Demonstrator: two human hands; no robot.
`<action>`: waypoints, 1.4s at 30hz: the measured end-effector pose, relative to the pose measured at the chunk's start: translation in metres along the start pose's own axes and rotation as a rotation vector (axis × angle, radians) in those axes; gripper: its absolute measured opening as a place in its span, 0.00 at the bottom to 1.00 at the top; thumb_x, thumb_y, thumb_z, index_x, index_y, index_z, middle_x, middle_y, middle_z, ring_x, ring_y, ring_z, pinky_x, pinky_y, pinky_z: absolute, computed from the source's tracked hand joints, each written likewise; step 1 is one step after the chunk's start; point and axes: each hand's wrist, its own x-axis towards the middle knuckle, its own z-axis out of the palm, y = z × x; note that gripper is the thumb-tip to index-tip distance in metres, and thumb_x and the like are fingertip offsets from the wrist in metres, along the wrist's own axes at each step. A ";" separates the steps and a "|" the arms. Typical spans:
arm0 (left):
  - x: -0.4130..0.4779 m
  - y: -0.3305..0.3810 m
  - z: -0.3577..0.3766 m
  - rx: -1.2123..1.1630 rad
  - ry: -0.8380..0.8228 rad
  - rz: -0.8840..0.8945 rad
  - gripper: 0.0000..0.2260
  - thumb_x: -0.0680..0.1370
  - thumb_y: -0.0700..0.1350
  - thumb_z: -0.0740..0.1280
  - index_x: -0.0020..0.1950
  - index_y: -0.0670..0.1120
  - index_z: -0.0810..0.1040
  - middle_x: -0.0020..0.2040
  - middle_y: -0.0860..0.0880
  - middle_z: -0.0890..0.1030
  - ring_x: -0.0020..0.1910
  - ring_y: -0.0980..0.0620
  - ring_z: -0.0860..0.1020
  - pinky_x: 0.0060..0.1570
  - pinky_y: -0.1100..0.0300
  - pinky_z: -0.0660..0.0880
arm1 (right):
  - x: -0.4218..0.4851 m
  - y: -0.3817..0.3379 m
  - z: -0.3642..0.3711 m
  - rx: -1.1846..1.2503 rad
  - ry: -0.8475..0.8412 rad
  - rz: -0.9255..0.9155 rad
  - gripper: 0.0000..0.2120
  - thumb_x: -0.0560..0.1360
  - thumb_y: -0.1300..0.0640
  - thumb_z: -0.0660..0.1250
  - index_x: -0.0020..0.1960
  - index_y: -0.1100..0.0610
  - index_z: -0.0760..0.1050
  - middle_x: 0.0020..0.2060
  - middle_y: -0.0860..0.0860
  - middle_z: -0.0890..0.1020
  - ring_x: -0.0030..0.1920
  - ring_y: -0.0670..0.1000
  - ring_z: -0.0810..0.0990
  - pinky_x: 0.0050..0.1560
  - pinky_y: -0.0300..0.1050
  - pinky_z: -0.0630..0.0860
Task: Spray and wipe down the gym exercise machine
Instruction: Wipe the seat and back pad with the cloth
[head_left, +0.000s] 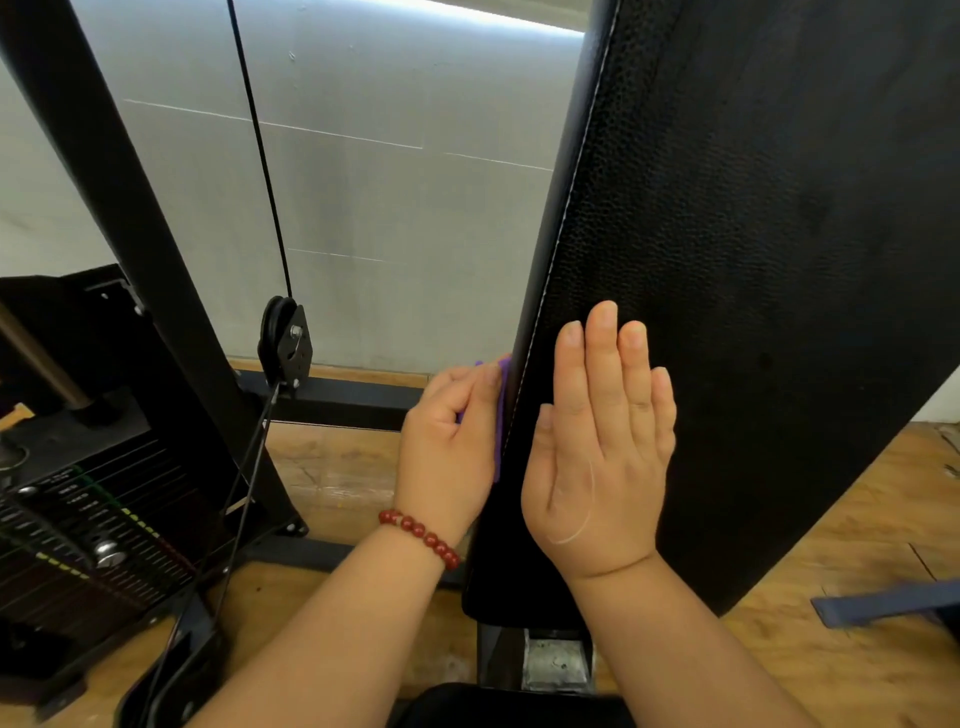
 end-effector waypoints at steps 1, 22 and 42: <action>-0.002 -0.005 -0.002 0.007 -0.004 -0.010 0.09 0.79 0.54 0.61 0.48 0.58 0.82 0.46 0.51 0.81 0.47 0.57 0.80 0.49 0.59 0.77 | 0.000 0.000 0.001 -0.006 0.006 0.000 0.23 0.83 0.54 0.45 0.77 0.59 0.50 0.77 0.50 0.53 0.79 0.50 0.48 0.78 0.51 0.47; 0.005 0.021 0.006 0.012 0.123 0.165 0.14 0.83 0.50 0.60 0.44 0.57 0.83 0.39 0.54 0.81 0.46 0.56 0.80 0.52 0.58 0.76 | -0.001 0.001 0.000 -0.013 0.024 -0.014 0.26 0.81 0.57 0.50 0.77 0.61 0.51 0.75 0.48 0.54 0.78 0.49 0.47 0.78 0.50 0.48; -0.039 -0.036 -0.004 0.059 0.041 -0.038 0.15 0.81 0.47 0.60 0.40 0.46 0.81 0.46 0.43 0.77 0.44 0.64 0.77 0.46 0.74 0.70 | -0.027 -0.001 -0.005 0.060 -0.062 0.011 0.24 0.83 0.56 0.49 0.77 0.60 0.52 0.76 0.50 0.55 0.78 0.49 0.47 0.77 0.51 0.47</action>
